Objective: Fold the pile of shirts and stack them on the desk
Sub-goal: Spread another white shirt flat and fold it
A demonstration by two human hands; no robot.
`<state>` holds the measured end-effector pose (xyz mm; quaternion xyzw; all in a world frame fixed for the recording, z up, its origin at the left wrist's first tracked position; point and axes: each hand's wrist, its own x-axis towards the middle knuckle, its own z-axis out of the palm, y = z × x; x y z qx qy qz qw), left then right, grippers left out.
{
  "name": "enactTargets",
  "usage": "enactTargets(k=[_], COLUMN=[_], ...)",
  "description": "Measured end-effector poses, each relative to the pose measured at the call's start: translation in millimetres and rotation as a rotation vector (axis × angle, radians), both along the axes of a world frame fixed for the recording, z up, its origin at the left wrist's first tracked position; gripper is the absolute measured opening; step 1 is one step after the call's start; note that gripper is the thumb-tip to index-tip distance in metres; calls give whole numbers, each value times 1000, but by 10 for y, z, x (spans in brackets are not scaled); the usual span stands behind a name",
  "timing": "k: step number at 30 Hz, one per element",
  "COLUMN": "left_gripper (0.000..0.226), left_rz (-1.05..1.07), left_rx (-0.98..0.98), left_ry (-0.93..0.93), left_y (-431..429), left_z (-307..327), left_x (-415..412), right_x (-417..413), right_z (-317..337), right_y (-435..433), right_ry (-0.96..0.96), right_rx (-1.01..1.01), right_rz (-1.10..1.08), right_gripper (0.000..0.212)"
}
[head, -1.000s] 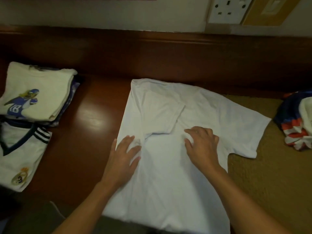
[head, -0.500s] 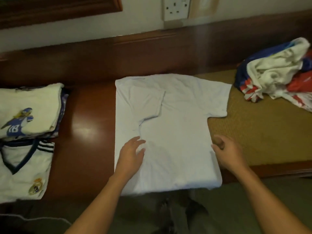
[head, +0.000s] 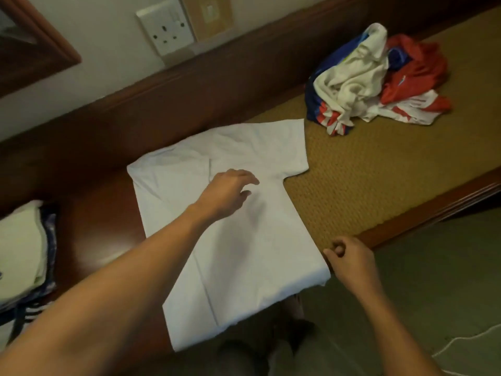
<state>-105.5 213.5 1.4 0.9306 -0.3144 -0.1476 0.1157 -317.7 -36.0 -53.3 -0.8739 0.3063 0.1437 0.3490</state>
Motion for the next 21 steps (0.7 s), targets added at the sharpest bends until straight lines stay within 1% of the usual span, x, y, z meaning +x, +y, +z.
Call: enactTargets(k=[4,9,12,14,17,19,21], left_gripper=[41,68,82,86,85,75,64], left_rz=[-208,-529,-666,-731,-756,-781,-781], left_rx=[117,263,394,472,485,488,531], left_ry=[-101,-248,-292,-305,-329,-395,-419], left_y=[-464,-1037,-1339,-1478,-1543,-1554,-1547], left_z=[-28,-180,-297,-419,-521,-516,-489], left_x=[531,1116,1356,1461,1529,1551,1561], right_x=[-146,-232,-218,-202,-181,-163,-158], right_z=[-54,-132,-168,-177,-175,-166,-165], right_y=[25,170,298,381,453,495,533], right_ry=[31,-2,-10,2,-13,-9,-22], right_rx=[-6,-24,-81,-125,-152,-169,-193], right_rz=[-90,-127,-118,-126,-152,-146,-145], right_gripper=[36,36,40,41,27,12,6])
